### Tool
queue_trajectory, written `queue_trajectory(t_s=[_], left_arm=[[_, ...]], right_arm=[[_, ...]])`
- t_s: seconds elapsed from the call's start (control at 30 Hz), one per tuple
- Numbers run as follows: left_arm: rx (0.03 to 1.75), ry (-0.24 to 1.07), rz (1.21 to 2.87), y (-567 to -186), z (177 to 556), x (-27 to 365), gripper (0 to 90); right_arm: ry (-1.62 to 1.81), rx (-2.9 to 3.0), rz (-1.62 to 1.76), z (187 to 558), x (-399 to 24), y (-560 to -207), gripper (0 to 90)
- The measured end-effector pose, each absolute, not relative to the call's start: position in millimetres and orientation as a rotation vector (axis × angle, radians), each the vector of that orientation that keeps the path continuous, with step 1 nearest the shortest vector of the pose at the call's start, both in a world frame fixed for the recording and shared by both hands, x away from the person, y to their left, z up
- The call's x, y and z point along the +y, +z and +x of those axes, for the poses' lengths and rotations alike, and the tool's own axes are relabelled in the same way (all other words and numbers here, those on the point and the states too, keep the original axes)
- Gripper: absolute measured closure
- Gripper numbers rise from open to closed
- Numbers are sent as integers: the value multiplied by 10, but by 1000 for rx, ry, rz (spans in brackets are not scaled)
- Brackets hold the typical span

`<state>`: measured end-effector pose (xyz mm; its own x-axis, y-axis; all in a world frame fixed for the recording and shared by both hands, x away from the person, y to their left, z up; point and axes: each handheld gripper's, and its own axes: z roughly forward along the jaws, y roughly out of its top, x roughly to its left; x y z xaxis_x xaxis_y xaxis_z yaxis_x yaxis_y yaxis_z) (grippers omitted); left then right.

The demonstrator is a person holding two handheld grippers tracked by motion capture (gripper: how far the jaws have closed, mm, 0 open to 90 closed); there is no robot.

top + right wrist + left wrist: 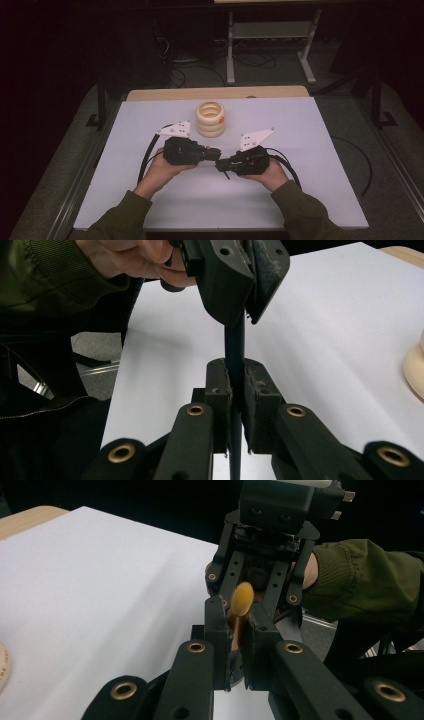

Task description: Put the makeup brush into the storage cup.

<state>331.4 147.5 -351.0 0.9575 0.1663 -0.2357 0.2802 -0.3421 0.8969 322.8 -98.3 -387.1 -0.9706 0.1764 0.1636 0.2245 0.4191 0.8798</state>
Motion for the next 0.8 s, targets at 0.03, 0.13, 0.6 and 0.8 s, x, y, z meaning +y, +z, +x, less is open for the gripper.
queue_trajectory(t_s=[0.03,0.13,0.6,0.8], left_arm=[[322,-122,1928,-3511,3315,1475,834],[319,-125,1923,-3508,3317,1482,835],[362,-80,1898,-3516,3340,1578,836],[397,-52,1911,-3508,3338,1630,836]], right_arm=[[-1628,-2608,-368,3228,-983,-3873,812],[-1633,-2612,-371,3230,-983,-3873,759],[-1619,-2663,-571,3215,-1131,-3838,216],[-1653,-2689,-645,3180,-1278,-3842,132]])
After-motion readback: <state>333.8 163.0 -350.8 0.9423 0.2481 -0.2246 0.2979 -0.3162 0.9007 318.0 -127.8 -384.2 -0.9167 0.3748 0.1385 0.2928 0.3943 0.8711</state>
